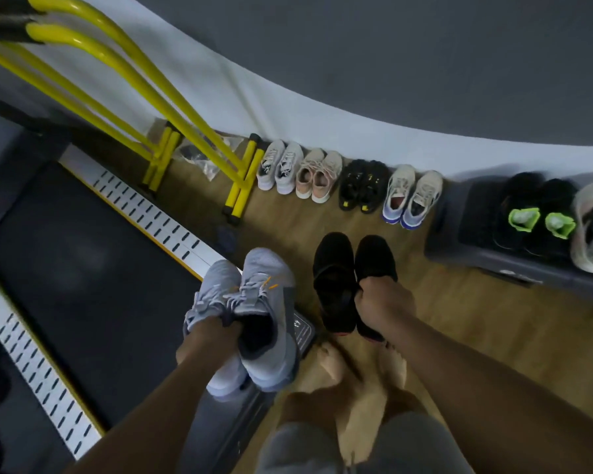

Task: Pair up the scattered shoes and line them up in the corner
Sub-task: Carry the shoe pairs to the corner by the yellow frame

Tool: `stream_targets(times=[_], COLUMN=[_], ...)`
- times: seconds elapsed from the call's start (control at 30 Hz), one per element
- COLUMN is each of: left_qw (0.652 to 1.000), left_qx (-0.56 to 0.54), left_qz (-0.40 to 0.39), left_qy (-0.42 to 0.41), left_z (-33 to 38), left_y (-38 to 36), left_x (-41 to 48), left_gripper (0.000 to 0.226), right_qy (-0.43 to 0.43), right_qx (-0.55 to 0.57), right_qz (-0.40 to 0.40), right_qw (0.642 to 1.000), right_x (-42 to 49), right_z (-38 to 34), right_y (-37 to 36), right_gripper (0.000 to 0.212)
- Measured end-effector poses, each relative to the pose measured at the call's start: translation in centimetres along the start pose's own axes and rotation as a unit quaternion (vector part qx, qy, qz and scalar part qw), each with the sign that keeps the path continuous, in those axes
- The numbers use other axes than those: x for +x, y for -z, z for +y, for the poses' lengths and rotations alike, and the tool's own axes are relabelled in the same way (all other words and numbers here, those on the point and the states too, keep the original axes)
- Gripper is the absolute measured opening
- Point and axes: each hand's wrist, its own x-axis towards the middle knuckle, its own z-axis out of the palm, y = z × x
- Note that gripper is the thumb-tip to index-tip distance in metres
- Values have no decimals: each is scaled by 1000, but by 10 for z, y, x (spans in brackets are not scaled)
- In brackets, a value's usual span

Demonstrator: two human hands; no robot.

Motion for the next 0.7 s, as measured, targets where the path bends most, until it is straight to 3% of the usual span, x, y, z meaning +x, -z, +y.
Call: stream_targets(times=[0.4, 0.53, 0.7], left_qw=[1000, 1000, 995], left_qx=[0, 10, 95], left_qz=[-10, -16, 15], left_qy=[8, -14, -27], left_z=[45, 67, 96], left_y=[49, 45, 9], left_x=[247, 349, 471], left_gripper=[52, 62, 51], right_qy=[-22, -21, -16], right_qx=[25, -8, -5], right_qz=[-47, -70, -99], right_qw=[998, 997, 995], right_x=[204, 278, 371], right_z=[-107, -128, -149], right_y=[-49, -81, -143], right_gripper=[23, 20, 26])
